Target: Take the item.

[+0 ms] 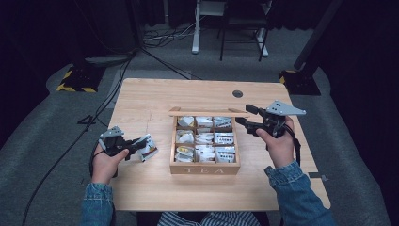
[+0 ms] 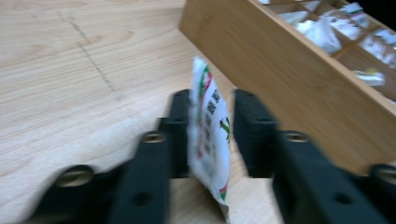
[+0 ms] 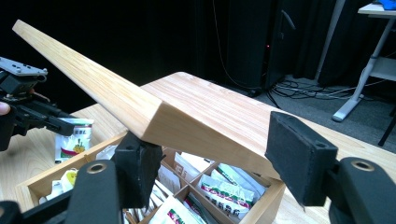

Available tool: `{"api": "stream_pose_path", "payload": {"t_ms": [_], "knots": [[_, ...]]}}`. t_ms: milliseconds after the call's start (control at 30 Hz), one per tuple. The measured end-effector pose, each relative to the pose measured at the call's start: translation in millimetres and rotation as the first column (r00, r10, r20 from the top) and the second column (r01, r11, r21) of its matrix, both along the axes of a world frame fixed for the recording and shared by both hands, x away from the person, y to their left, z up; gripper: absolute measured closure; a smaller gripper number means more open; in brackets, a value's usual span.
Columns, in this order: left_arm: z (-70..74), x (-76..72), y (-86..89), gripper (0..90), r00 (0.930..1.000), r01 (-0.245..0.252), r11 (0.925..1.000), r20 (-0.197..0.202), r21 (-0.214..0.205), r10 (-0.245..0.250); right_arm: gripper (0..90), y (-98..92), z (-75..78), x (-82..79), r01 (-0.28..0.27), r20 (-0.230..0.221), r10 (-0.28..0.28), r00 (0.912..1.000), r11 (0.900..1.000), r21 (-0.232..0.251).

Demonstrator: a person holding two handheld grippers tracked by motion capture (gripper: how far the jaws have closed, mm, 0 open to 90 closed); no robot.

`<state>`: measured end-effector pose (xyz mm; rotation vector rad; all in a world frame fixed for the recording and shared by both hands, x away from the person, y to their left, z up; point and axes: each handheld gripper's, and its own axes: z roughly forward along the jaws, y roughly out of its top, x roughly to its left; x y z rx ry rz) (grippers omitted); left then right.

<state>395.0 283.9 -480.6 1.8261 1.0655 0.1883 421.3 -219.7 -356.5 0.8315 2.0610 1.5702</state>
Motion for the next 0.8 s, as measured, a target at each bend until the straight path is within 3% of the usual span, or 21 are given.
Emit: {"api": "stream_pose_path", "payload": {"t_ms": [133, 267, 300, 400, 800], "knots": [[1.1, 1.0, 1.2, 39.9, 0.9978, -0.064, 0.9974, 0.02, 0.032, 0.063, 36.8, 0.0, 0.0, -0.2, 0.001, -0.001, -0.001, 1.0, 1.0, -0.002], [3.3, 1.4, 5.0, 28.3, 0.9943, -0.103, 0.9936, 0.032, 0.047, 0.102, 36.8, 0.0, -0.1, -0.3, 0.001, -0.001, -0.001, 1.0, 1.0, -0.002], [4.8, 1.1, 7.4, 27.1, 0.9914, -0.125, 0.9907, 0.044, 0.054, 0.123, 36.6, 0.0, -0.4, -0.6, 0.001, -0.001, -0.001, 1.0, 1.0, -0.004], [7.6, -0.4, 8.6, 26.7, 0.9912, -0.124, 0.9905, 0.054, 0.059, 0.121, 36.5, 0.2, -0.5, -1.2, -0.001, 0.0, 0.001, 1.0, 1.0, -0.008], [35.9, -11.2, -4.7, 26.8, 0.9925, -0.065, 0.9942, 0.109, 0.085, 0.056, 36.3, 0.6, -0.8, -0.5, -0.004, -0.007, 0.004, 1.0, 1.0, -0.007]]}}
